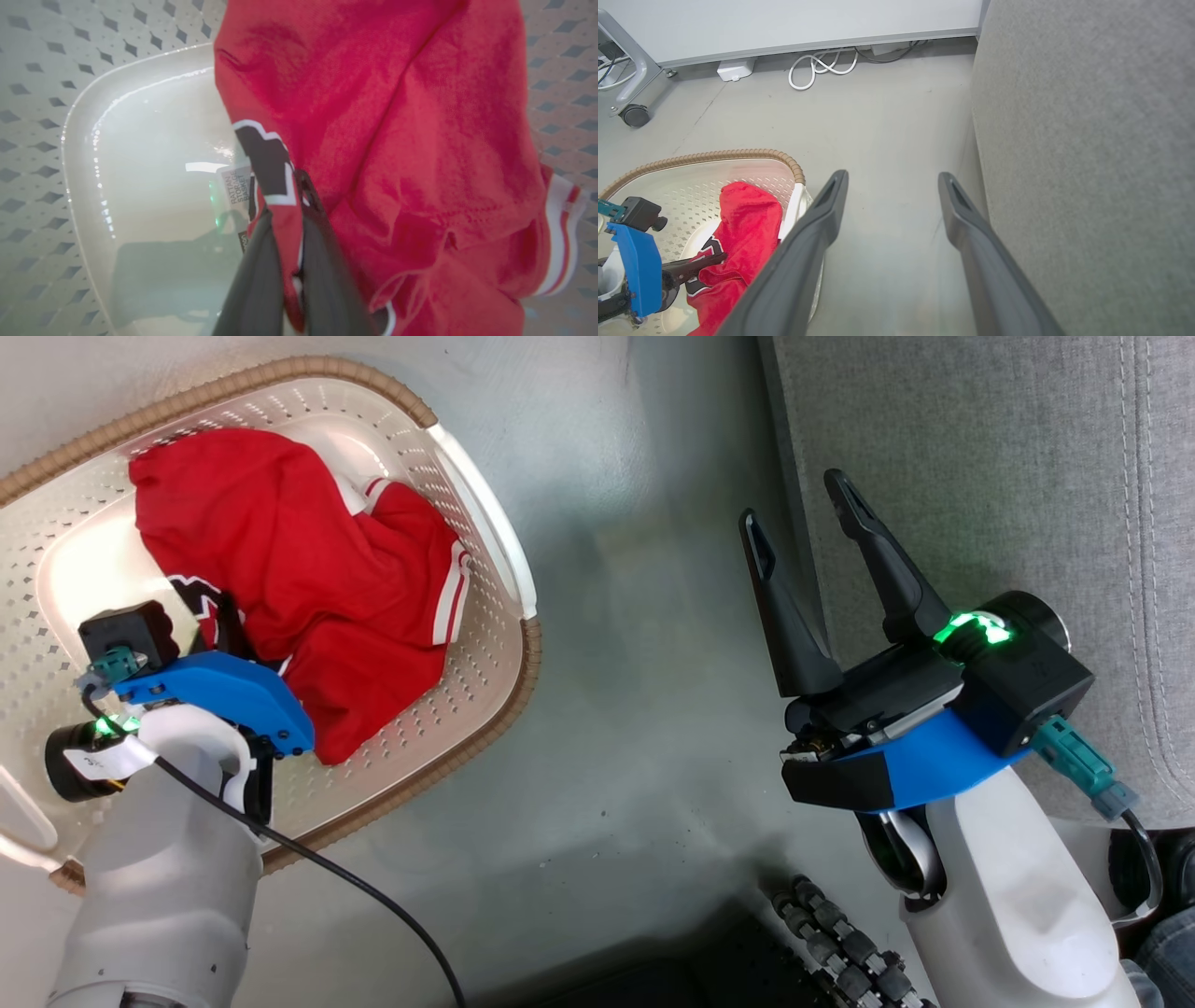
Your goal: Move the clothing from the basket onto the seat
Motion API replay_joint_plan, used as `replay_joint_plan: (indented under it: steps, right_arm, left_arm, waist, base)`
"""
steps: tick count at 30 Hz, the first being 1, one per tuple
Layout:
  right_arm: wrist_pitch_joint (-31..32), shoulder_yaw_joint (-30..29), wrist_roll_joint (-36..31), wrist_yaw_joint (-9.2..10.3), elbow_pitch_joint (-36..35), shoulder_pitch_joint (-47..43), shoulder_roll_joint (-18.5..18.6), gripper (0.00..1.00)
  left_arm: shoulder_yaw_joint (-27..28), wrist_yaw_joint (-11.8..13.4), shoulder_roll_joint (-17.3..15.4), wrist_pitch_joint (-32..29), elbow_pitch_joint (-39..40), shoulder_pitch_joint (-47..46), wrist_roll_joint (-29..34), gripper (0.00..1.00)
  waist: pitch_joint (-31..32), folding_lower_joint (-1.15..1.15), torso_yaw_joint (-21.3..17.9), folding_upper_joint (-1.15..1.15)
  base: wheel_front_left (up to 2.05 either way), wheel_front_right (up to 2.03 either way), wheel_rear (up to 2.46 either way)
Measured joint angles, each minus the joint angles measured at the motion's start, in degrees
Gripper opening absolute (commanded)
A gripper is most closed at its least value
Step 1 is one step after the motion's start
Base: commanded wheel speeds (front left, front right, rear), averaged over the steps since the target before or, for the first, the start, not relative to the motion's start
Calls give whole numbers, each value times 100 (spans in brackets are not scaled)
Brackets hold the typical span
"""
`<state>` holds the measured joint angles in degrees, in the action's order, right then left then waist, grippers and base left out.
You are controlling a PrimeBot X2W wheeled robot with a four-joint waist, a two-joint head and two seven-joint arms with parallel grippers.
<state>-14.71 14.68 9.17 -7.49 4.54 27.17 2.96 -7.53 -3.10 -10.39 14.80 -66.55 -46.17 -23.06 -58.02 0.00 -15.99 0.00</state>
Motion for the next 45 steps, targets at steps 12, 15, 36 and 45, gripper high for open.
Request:
replay_joint_plan:
  steps: [12, 15, 36, 45]
  right_arm:
    - [-7, -8, -1, 0, 30, 23, 0, 100]
    - [-8, -9, -5, 0, 56, 51, 0, 100]
    - [103, -176, -360, 0, 411, -224, -10, 100]
    - [379, -300, -444, 0, 432, -706, 41, 100]
  left_arm:
    - [-102, -96, 13, 15, -202, -114, 35, 0]
    - [-137, -129, 35, 19, -166, -114, 47, 0]
    - [-510, -352, 485, 19, 1269, 949, 569, 0]
    - [-985, -402, 682, 19, 1694, 1540, 648, 0]
  waist:
    - [112, 0, 46, 0]
    - [177, 0, 69, 0]
    - [1797, -1, 597, 0]
    - [3025, -1, 911, 0]
  base:
    - [0, 0, 0]
    - [0, 0, 0]
    - [0, 0, 0]
    - [0, 0, 0]
